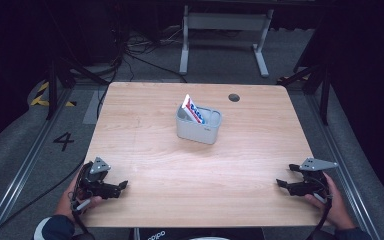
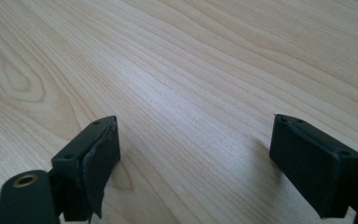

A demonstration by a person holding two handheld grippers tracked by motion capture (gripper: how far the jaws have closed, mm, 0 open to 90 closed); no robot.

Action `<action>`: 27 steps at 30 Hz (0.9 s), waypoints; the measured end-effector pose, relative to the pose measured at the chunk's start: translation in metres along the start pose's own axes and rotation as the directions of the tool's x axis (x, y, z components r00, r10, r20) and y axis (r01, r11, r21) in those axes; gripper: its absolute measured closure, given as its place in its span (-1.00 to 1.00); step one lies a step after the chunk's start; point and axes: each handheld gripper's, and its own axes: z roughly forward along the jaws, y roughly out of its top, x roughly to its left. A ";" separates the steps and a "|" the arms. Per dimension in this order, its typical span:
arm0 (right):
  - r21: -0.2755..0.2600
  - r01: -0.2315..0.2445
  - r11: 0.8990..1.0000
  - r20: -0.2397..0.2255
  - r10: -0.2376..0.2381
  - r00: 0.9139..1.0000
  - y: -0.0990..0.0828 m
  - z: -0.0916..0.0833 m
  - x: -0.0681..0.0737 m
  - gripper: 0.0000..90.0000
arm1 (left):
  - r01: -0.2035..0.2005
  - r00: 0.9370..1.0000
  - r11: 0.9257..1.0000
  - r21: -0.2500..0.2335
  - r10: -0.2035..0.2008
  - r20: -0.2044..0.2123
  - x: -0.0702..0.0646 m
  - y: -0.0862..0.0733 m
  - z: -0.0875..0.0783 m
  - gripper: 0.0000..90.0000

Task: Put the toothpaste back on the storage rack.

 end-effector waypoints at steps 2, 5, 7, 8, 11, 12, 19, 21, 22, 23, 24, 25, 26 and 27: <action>0.001 -0.002 1.000 0.002 0.002 1.000 0.000 0.000 0.000 -0.66 | 0.000 1.000 1.000 0.000 0.000 0.000 0.000 0.000 0.000 -0.99; 0.001 0.000 1.000 0.001 0.000 1.000 0.000 0.000 -0.001 -0.66 | 0.001 1.000 1.000 -0.001 -0.001 0.000 0.000 0.000 0.000 -0.99; 0.001 0.001 1.000 0.001 -0.001 1.000 0.000 0.000 -0.001 -0.66 | -0.002 1.000 1.000 -0.001 0.002 0.003 0.000 0.000 0.000 -0.99; 0.001 0.000 1.000 0.001 0.000 1.000 0.000 0.000 -0.001 -0.66 | -0.002 1.000 1.000 -0.001 0.002 0.004 0.000 0.000 0.000 -0.99; 0.002 0.000 1.000 0.002 0.000 1.000 0.000 0.000 -0.001 -0.67 | -0.002 1.000 1.000 -0.001 0.002 0.004 0.000 0.000 0.000 -0.99; 0.001 0.000 1.000 0.003 0.000 1.000 0.000 0.000 -0.001 -0.67 | -0.002 1.000 1.000 -0.002 0.002 0.004 0.000 0.000 0.000 -0.99; 0.002 0.000 1.000 0.004 0.000 1.000 0.000 0.000 -0.001 -0.67 | -0.002 1.000 1.000 -0.001 0.002 0.003 0.000 0.000 0.000 -0.99; 0.002 0.000 1.000 0.004 0.000 1.000 0.000 0.000 -0.001 -0.68 | 0.000 1.000 1.000 -0.001 0.000 0.004 0.000 0.000 0.000 -0.99; 0.002 0.000 1.000 0.004 0.000 1.000 0.000 0.000 -0.001 -0.68 | -0.002 1.000 1.000 -0.001 0.002 0.003 0.000 0.000 0.000 -0.99; 0.002 -0.001 1.000 0.004 0.001 1.000 0.000 0.000 -0.001 -0.68 | -0.002 1.000 1.000 -0.001 0.002 0.004 0.000 0.000 0.000 -0.99; 0.002 -0.001 1.000 0.004 0.001 1.000 0.000 0.000 -0.001 -0.68 | -0.002 1.000 1.000 0.001 0.002 0.002 0.000 0.000 0.000 -0.99; 0.002 -0.001 1.000 0.004 0.001 1.000 0.000 0.000 -0.001 -0.68 | -0.001 1.000 1.000 -0.001 0.001 0.003 0.000 0.000 0.000 -0.99; 0.003 -0.001 1.000 0.004 0.001 1.000 0.000 0.000 -0.001 -0.68 | 0.010 1.000 1.000 0.002 -0.010 -0.003 -0.001 0.000 0.000 -1.00; 0.003 -0.002 1.000 0.004 0.002 1.000 0.000 0.000 -0.001 -0.68 | 0.013 1.000 1.000 -0.002 -0.013 -0.010 -0.001 -0.001 0.000 -1.00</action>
